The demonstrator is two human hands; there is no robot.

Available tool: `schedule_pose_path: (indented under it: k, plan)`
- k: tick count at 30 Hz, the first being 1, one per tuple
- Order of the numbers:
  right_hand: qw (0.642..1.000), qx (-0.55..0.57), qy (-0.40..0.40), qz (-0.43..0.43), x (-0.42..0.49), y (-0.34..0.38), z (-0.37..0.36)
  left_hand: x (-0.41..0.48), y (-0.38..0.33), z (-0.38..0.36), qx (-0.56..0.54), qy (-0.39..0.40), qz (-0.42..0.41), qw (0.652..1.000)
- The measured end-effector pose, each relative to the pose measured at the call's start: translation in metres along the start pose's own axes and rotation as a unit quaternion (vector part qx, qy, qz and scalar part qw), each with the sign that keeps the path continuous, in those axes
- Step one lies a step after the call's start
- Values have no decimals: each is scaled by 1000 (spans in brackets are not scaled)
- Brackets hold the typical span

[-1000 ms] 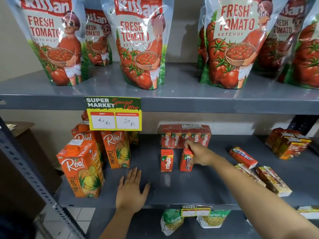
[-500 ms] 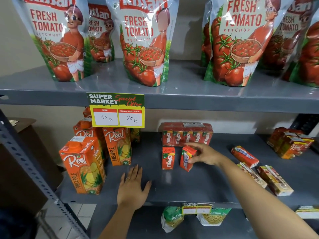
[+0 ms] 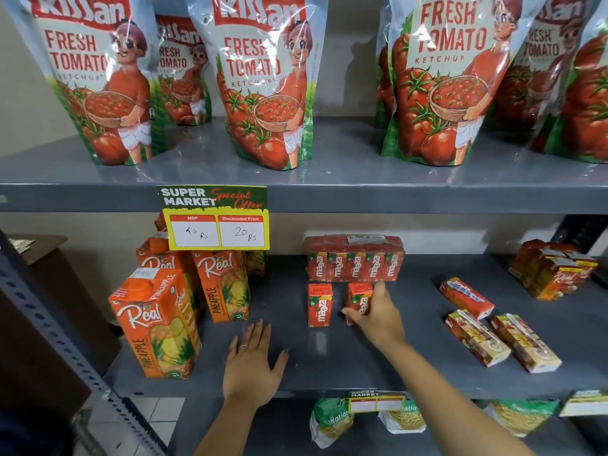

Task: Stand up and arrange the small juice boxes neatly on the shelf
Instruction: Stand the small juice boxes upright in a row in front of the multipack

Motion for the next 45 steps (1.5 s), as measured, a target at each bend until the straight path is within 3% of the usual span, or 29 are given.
schedule_pose_path:
  k: [4, 8, 12, 15, 17, 20, 22, 26, 30, 35, 40, 45]
  plan:
    - [999, -12, -33, -17, -4, 5, -3, -1, 1, 0, -3, -3, 0, 1000]
    - [1000, -17, -12, -16, -5, 7, -2, 0, 1, -1, -3, -7, -2, 1000]
    - [993, -85, 77, -4, -2, -1, 3, 1, 2, -2, -5, -1, -5, 1000]
    - [956, -215, 185, -75, 15, -36, 25, 1, 2, -2, -2, 0, -5, 1000]
    - [947, -254, 156, -118, 44, -73, 60, 2, 1, -2, -1, 0, -5, 1000]
    - [947, -262, 41, -180, 87, -145, 109, 2, 0, -1, -5, -1, -5, 1000]
    - [942, -251, 43, -218, 94, -183, 117, 1, 0, 0, -10, -5, -6, 1000]
    - [933, -297, 43, -200, 75, -160, 134, 1, 0, 0, -6, -2, -2, 1000]
    - [964, -201, -52, -166, 81, -133, 140, 2, 0, -1, -9, 1, -1, 1000]
    - [987, 30, -115, -107, 50, -86, 95, 2, -1, 0, -3, 3, 0, 1000]
    - [988, 132, -65, -55, 12, -65, 25, 1, -1, -1, 6, 7, 1, 1000]
    - [987, 148, -35, -55, 11, -65, 23, 1, -1, -1, 15, 8, -2, 1000]
Point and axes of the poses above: each hand's wrist, its own x-axis towards the middle knuckle, its own z-axis out of the back of the hand, y = z × x, the point moved 10 cm from there along x, towards the middle knuckle, and after that the axes turned 7 degrees about -x, right-handed, at the moved point
